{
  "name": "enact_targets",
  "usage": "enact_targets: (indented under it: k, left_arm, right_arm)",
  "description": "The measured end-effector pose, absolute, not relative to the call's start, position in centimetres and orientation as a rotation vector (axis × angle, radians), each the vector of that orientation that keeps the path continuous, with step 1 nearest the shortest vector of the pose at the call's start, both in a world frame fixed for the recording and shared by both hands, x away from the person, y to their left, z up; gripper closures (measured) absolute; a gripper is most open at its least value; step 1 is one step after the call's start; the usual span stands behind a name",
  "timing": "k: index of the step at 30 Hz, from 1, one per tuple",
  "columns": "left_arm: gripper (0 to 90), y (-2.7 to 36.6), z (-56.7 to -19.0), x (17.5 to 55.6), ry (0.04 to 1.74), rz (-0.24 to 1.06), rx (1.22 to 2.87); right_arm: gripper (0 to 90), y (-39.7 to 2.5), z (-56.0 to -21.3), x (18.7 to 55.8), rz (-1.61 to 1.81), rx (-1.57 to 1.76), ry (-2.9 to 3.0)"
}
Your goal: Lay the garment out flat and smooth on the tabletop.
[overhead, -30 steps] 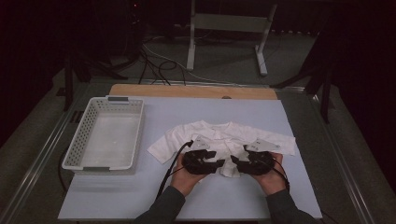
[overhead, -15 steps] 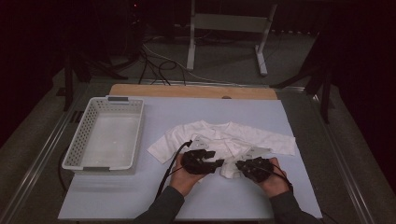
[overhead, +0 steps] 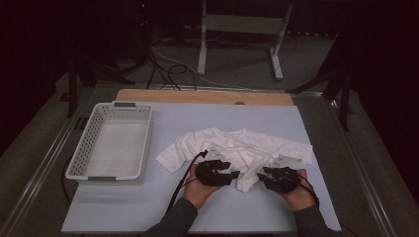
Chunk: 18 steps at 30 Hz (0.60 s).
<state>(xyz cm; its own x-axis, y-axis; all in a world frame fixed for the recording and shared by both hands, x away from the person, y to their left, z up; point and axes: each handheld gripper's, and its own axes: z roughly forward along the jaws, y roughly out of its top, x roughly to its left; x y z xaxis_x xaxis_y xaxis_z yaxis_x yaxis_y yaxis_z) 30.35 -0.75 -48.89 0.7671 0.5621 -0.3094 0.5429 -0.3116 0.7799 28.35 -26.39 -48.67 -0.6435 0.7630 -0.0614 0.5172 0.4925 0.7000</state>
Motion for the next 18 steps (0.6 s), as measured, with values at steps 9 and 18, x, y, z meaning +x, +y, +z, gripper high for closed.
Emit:
enact_targets:
  k: [9, 18]
  left_arm:
    - [49.0, -0.3, -48.5, 30.3, 0.833, 0.028, 1.959]
    - [48.8, -0.7, -48.7, 30.3, 0.83, 0.027, 1.966]
  right_arm:
    - [38.7, -23.4, -47.5, 30.6, 0.95, 0.997, 2.322]
    - [50.1, -24.5, -48.9, 29.8, 0.829, 1.047, 2.392]
